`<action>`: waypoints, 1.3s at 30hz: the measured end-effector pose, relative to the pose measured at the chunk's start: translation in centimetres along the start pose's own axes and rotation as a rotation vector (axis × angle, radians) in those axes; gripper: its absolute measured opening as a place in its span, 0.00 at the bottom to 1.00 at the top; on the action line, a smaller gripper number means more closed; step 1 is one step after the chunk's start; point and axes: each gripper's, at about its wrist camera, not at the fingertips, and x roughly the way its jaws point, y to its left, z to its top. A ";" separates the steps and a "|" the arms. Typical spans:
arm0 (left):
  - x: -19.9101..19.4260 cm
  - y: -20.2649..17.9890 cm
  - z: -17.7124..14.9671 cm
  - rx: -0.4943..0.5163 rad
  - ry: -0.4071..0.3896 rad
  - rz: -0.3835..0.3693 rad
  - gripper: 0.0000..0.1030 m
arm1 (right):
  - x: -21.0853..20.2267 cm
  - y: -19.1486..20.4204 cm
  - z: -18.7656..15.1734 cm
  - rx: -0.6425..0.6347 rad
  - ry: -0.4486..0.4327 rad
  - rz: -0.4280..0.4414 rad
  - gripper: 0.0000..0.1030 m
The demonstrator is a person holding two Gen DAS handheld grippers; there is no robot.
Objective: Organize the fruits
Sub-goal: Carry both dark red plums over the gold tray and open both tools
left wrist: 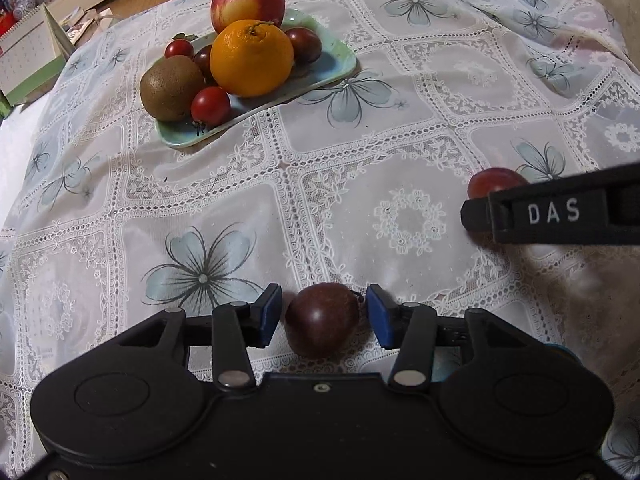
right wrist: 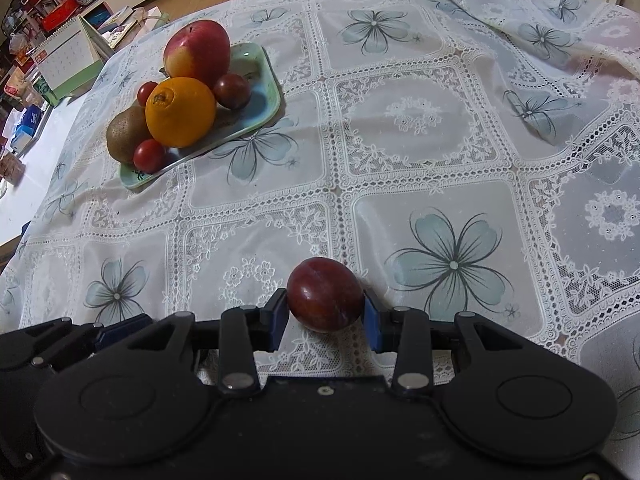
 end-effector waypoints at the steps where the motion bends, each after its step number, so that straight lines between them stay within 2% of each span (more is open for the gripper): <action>1: 0.0 0.0 0.0 -0.004 0.000 -0.011 0.50 | 0.1 0.0 0.0 0.000 0.003 0.000 0.39; 4: -0.2 0.1 0.0 -0.016 -0.005 -0.004 0.44 | 0.2 0.0 -0.1 -0.001 0.007 -0.003 0.39; 14: -0.9 0.9 0.0 -0.082 0.004 0.019 0.43 | 0.2 -0.2 0.0 0.008 0.010 0.004 0.39; 23: -5.3 3.1 -1.4 -0.165 -0.005 0.029 0.43 | -1.4 0.1 -0.7 0.011 0.002 0.018 0.39; 31: -10.4 3.9 -5.0 -0.204 -0.046 0.041 0.43 | -6.3 0.9 -3.8 -0.047 0.009 0.066 0.39; 35: -12.2 3.3 -7.5 -0.210 -0.074 0.048 0.43 | -9.0 1.6 -6.3 -0.101 -0.007 0.050 0.39; 39: -12.7 2.8 -9.9 -0.234 -0.062 0.042 0.43 | -10.6 2.0 -9.2 -0.151 0.002 0.016 0.39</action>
